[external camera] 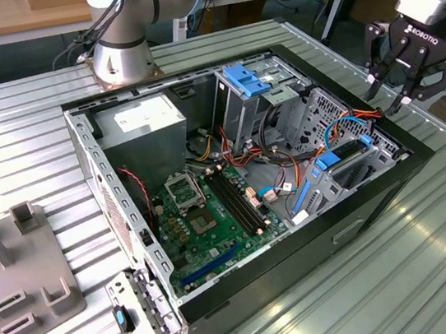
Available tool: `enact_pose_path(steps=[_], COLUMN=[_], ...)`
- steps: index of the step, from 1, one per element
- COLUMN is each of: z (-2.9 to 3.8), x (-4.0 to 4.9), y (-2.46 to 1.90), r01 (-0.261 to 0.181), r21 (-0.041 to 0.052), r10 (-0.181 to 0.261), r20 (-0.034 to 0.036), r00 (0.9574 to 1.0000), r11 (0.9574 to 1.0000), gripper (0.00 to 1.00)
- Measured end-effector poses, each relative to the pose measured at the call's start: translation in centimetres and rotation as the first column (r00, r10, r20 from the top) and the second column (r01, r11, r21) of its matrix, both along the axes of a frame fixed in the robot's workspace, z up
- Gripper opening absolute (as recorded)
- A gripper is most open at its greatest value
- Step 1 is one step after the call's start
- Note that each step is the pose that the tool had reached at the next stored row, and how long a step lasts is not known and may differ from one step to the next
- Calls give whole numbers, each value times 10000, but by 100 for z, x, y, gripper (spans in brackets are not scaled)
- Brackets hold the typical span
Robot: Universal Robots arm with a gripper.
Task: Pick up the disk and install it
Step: 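Insert the first disk wire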
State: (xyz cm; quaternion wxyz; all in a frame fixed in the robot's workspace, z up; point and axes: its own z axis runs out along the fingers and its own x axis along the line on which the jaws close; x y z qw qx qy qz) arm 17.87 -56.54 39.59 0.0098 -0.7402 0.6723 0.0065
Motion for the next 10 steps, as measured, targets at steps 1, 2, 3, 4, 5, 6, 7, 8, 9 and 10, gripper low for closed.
enact_pose_path(steps=[1,2,3,4,5,6,7,8,9,10], z=[-1,-5,-12,-18,-28,-40,-53,-58,-58,-59], x=[42,95,106,106,107,107,107,107,107,107], y=[0,0,1,0,0,0,0,0,0,0], r01=[-33,-138,-390,-702,-1019,-1408,-1775,-1979,-2100,-2129], r21=[-1,1,0,-2,-4,-7,-10,-11,-13,-13], r10=[33,138,390,702,1019,1408,1775,1979,2100,2129], r20=[0,1,1,1,0,0,0,0,-1,-1], r00=[10000,9999,9992,9975,9948,9900,9841,9802,9777,9771], r11=[10000,9999,9992,9975,9948,9900,9841,9802,9777,9771], gripper=[44,44,44,44,44,44,44,44,44,44])
